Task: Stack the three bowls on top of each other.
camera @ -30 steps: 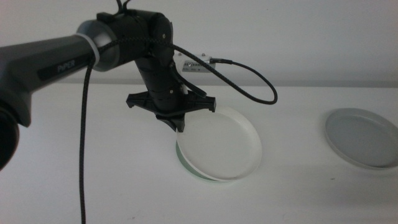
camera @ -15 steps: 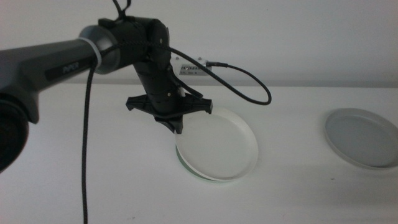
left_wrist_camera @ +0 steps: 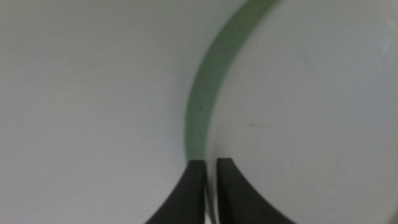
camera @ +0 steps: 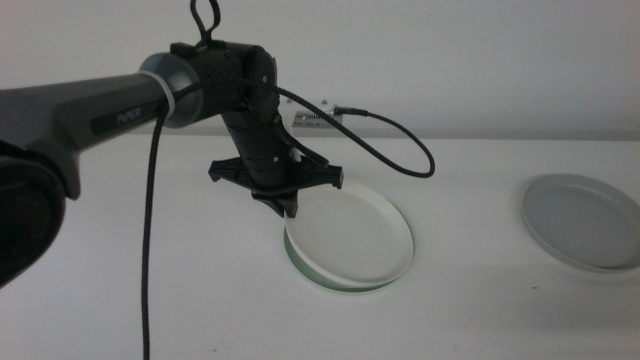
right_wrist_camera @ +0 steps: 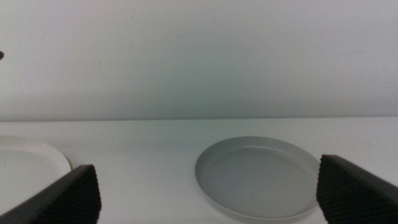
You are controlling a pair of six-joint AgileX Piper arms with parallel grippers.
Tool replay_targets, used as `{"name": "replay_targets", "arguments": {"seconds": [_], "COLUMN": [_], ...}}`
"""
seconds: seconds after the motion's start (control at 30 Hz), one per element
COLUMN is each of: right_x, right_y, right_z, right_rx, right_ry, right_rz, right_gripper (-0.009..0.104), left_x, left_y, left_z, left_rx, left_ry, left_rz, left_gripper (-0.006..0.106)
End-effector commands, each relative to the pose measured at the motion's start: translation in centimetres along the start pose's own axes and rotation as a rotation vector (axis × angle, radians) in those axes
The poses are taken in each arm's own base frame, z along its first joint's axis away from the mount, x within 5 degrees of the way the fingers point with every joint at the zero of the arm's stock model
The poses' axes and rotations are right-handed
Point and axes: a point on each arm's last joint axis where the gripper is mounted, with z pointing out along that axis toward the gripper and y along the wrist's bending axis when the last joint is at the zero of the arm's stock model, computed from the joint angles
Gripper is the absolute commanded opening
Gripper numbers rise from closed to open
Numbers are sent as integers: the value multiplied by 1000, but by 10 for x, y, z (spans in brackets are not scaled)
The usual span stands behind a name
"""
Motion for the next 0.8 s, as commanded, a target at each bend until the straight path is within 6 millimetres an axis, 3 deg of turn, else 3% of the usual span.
{"name": "replay_targets", "arguments": {"seconds": [0.0,0.17,0.27,0.33,0.47,0.6,0.7,0.77], "right_x": [12,12,12,12,12,12,12,12], "right_y": [0,0,0,0,0,0,0,0], "right_z": [0,0,0,0,0,0,0,0], "right_rx": [3,3,3,3,3,3,3,3], "right_ry": [-4,-4,-4,-4,-4,-4,-4,-4], "right_rz": [-10,-10,-10,-10,-10,-10,-10,-10], "right_gripper": [93,93,93,93,93,93,93,93], "left_x": [-1,-1,-3,-1,24,77,123,150], "left_y": [2,7,7,5,-7,-15,-18,-17], "left_z": [4,-1,-35,-74,-154,-231,-263,-274], "left_rx": [-7,-70,-120,-147,-47,98,225,288], "left_ry": [4,7,-10,-39,-130,-284,-395,-471], "left_rz": [4,45,83,98,163,258,363,402], "left_gripper": [15,50,75,92,94,94,94,94]}}
